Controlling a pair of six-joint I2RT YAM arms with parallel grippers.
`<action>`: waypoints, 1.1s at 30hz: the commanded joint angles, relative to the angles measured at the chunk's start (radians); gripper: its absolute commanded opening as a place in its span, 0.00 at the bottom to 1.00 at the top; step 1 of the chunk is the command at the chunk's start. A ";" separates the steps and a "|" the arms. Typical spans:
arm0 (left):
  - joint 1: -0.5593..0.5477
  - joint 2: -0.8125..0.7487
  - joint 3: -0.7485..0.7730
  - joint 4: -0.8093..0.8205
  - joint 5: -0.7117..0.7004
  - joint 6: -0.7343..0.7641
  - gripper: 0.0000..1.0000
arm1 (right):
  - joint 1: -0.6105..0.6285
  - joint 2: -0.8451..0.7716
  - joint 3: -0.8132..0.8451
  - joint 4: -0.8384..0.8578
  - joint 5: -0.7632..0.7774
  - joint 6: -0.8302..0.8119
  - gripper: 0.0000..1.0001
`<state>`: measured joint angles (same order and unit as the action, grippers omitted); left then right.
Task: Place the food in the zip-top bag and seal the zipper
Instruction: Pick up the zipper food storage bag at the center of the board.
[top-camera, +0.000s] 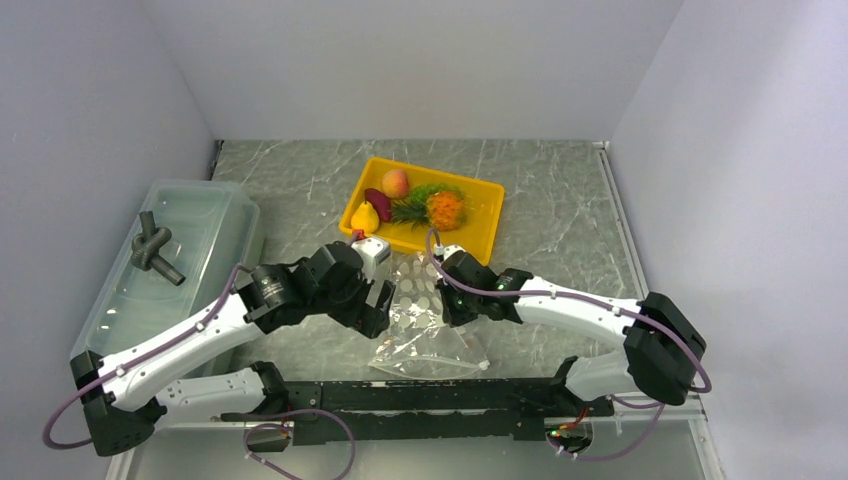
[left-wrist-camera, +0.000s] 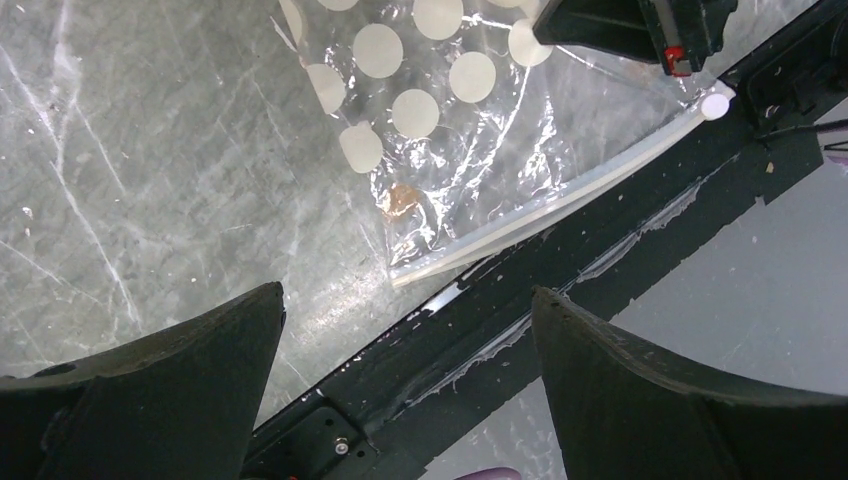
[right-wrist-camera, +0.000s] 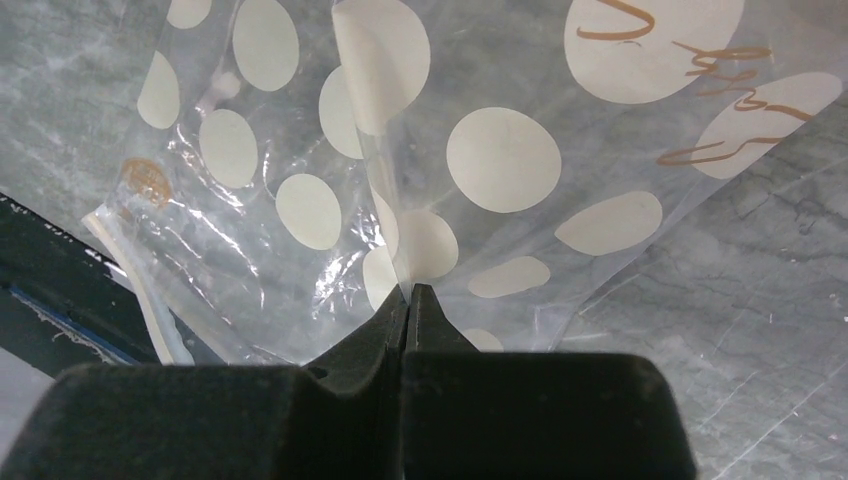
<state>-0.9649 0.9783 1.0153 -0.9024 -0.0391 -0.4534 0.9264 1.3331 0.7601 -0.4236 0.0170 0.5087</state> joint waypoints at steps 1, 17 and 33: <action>-0.034 0.011 0.009 0.022 0.006 0.033 0.99 | 0.005 -0.041 0.060 -0.023 -0.012 -0.007 0.00; -0.264 0.075 0.057 0.096 -0.134 0.098 0.96 | 0.001 -0.037 0.220 -0.160 -0.087 -0.052 0.00; -0.316 0.002 0.017 0.223 -0.074 0.167 0.96 | -0.158 -0.031 0.306 -0.222 -0.368 -0.091 0.00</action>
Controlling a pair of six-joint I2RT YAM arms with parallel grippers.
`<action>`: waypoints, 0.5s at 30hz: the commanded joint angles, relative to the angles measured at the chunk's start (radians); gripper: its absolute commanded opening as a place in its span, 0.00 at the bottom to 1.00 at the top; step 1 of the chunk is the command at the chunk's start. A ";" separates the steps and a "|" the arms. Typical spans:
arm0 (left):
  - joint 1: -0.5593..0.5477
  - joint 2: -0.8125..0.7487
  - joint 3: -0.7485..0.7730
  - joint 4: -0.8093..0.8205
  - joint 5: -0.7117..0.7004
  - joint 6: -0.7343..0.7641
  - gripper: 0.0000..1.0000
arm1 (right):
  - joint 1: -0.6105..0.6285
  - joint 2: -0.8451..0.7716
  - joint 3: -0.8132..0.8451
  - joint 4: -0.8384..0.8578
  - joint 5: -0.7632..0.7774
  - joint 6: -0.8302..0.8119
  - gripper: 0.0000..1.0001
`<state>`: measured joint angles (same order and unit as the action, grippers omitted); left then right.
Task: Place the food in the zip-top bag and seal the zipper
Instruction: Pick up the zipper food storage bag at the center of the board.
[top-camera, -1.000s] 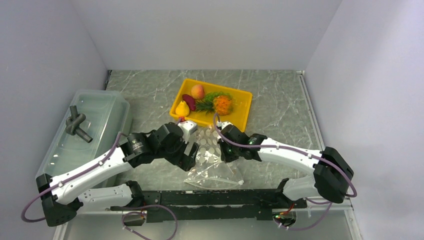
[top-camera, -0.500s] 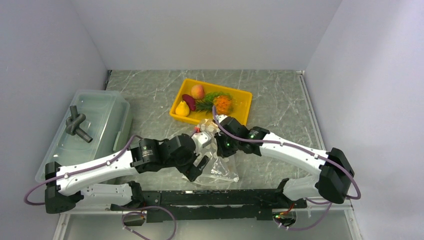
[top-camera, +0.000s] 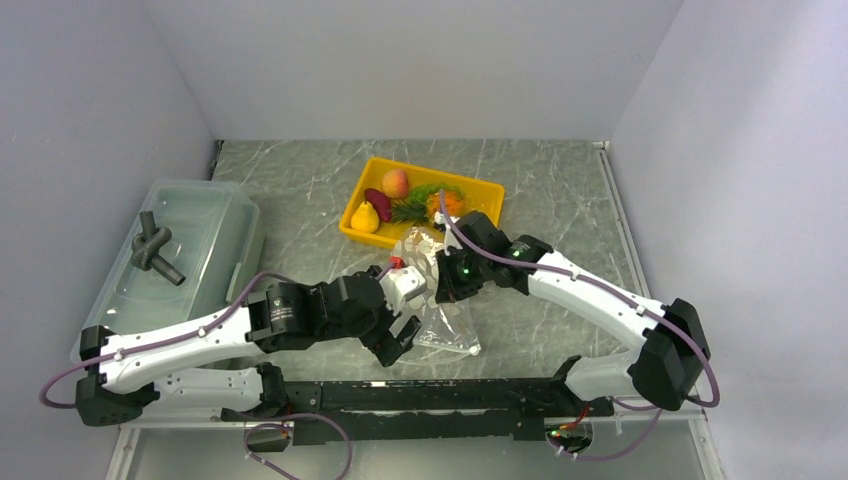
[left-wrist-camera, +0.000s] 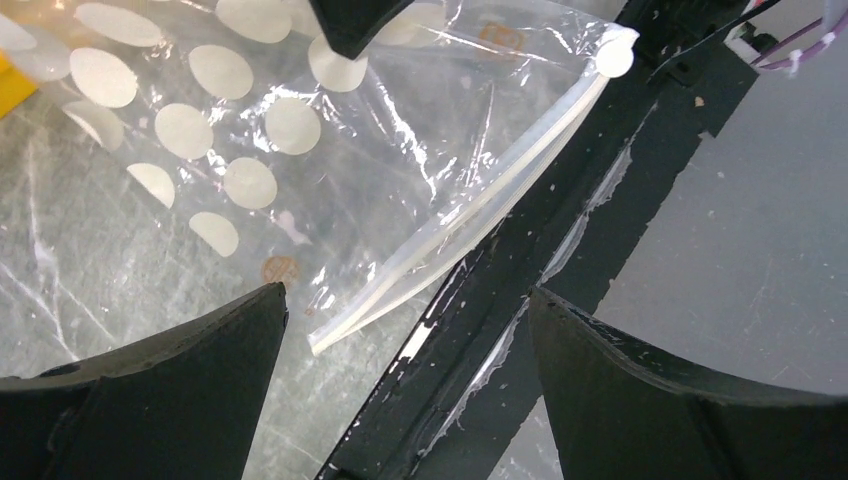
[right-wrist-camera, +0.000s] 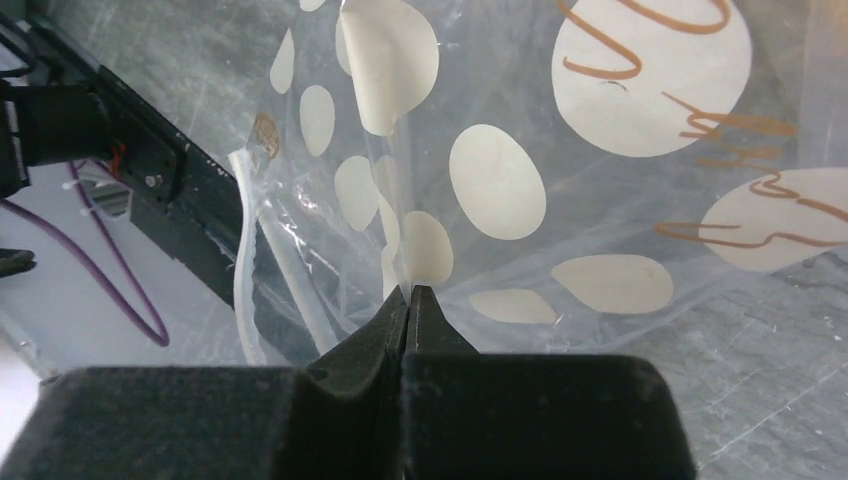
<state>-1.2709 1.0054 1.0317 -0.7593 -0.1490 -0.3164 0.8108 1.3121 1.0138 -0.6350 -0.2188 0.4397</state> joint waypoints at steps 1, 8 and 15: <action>-0.010 -0.028 0.002 0.084 0.042 0.035 0.96 | -0.057 -0.009 0.052 -0.008 -0.172 -0.023 0.00; -0.013 -0.019 0.012 0.091 0.055 0.072 0.96 | -0.123 0.021 0.077 -0.021 -0.363 -0.017 0.00; -0.015 -0.021 0.012 0.107 0.112 0.138 0.92 | -0.157 0.053 0.096 -0.013 -0.483 -0.012 0.00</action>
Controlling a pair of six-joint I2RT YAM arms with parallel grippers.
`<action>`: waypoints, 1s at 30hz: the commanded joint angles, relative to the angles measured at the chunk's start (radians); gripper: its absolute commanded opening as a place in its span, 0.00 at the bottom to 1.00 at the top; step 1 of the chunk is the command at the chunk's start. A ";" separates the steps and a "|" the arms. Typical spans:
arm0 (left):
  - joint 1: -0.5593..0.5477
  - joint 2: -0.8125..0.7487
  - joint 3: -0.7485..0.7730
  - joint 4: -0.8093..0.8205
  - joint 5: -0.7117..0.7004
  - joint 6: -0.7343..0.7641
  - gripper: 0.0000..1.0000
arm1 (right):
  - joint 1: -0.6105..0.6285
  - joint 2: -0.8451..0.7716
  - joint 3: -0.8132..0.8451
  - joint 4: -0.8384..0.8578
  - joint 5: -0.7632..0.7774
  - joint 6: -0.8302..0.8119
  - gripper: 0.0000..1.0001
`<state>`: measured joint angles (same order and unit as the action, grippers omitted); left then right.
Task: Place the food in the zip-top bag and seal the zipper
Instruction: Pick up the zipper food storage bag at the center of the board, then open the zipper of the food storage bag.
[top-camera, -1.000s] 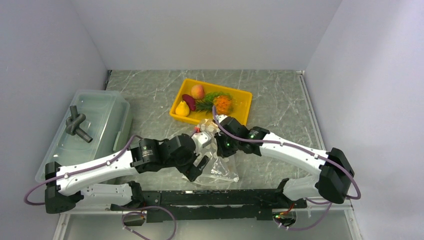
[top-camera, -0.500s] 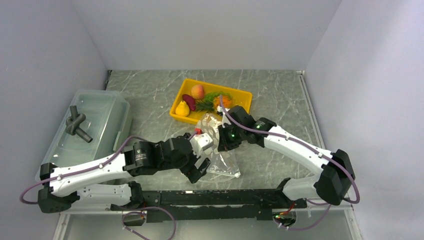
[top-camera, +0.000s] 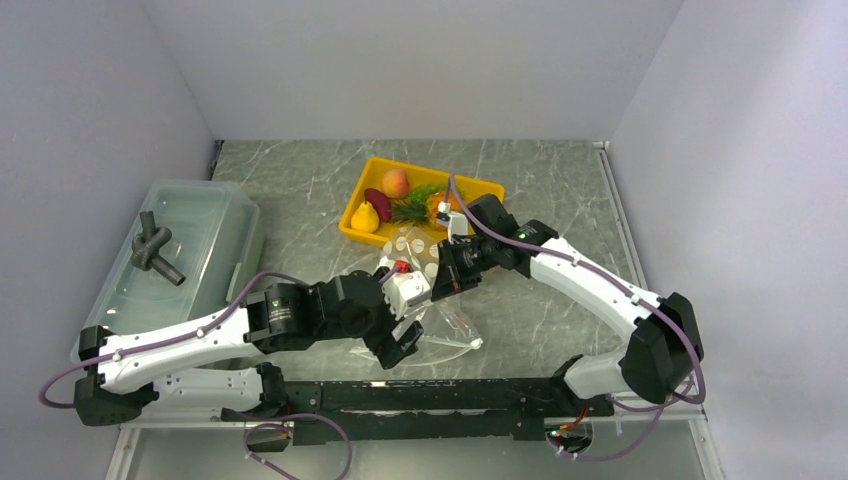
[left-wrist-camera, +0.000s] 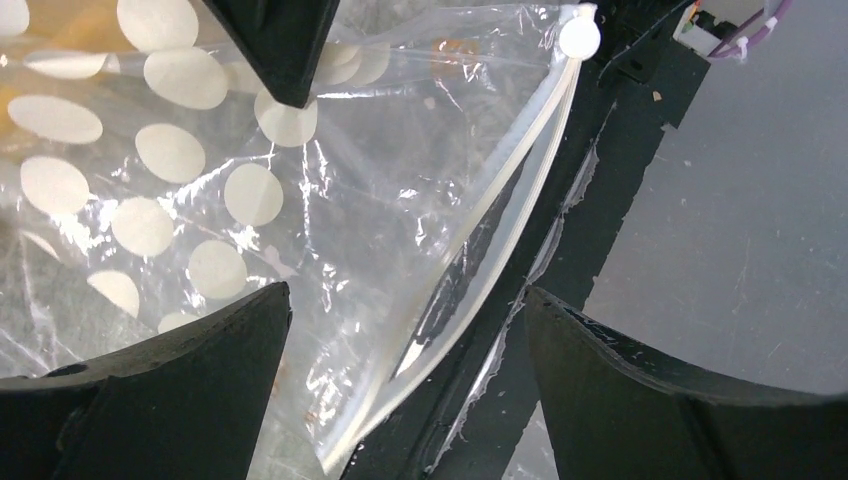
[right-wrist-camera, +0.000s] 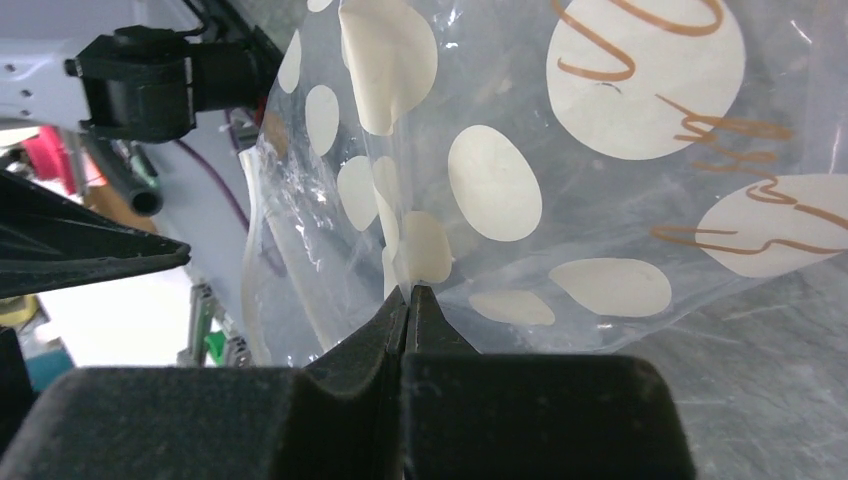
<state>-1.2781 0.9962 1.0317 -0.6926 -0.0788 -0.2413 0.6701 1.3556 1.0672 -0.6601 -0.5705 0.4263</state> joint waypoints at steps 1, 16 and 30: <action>-0.007 -0.013 0.014 0.036 0.043 0.072 0.91 | -0.020 0.015 0.039 0.020 -0.154 0.011 0.00; -0.007 0.002 0.031 -0.019 -0.009 0.122 0.90 | -0.027 0.063 0.046 0.073 -0.297 0.113 0.00; -0.010 -0.017 0.040 -0.032 -0.098 0.136 0.73 | -0.029 0.083 0.030 0.119 -0.348 0.168 0.00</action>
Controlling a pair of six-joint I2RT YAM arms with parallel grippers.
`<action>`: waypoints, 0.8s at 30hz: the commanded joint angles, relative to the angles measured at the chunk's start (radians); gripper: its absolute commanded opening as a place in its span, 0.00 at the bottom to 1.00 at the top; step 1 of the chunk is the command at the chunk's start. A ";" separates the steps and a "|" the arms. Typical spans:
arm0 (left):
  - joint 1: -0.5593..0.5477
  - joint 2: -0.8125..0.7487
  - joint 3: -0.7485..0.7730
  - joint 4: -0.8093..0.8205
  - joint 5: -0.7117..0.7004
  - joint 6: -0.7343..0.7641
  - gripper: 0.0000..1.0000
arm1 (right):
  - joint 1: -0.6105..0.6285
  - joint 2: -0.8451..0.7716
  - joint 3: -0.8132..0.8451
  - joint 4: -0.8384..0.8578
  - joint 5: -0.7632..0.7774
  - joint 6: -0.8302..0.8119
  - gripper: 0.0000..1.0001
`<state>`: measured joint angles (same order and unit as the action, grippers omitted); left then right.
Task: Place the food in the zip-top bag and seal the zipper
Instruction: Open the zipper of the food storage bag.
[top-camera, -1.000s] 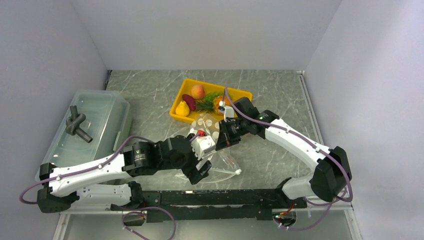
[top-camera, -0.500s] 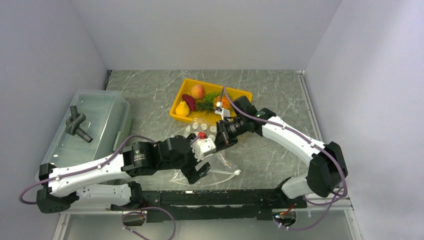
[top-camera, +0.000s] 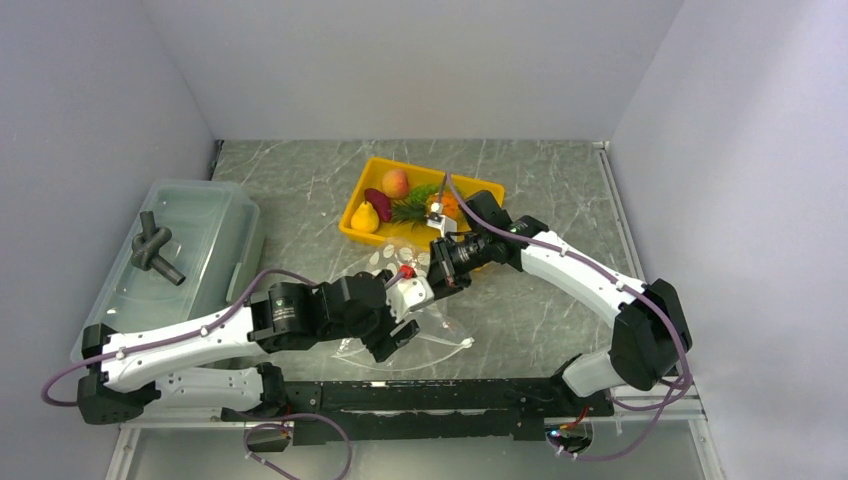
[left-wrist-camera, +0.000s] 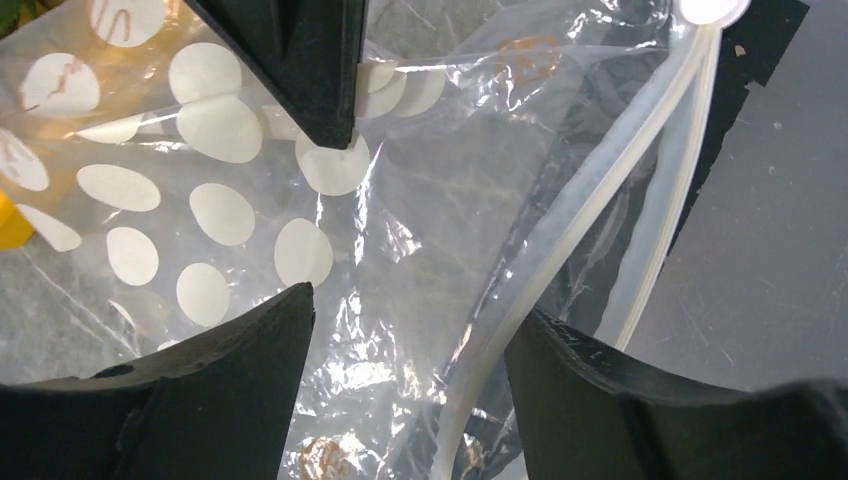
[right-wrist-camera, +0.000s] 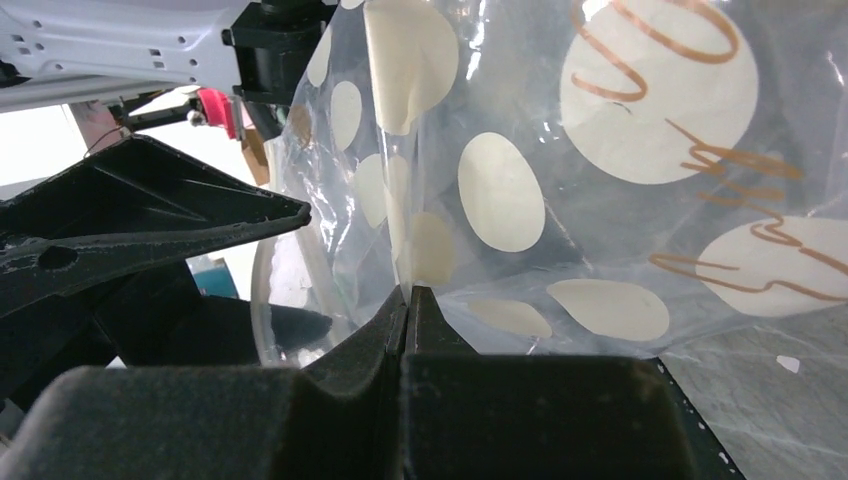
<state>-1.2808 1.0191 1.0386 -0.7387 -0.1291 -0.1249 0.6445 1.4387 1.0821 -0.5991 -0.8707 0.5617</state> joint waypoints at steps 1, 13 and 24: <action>-0.008 -0.047 0.029 0.017 -0.056 0.019 0.69 | -0.003 0.001 0.014 0.063 -0.052 0.035 0.00; -0.008 -0.034 0.035 -0.005 -0.091 0.015 0.23 | -0.002 0.009 0.007 0.089 -0.081 0.048 0.00; -0.008 -0.066 0.036 -0.005 -0.212 -0.010 0.00 | -0.016 -0.022 0.055 0.001 0.028 -0.006 0.09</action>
<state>-1.2839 0.9897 1.0386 -0.7513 -0.2604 -0.1177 0.6437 1.4471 1.0836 -0.5598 -0.8959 0.5869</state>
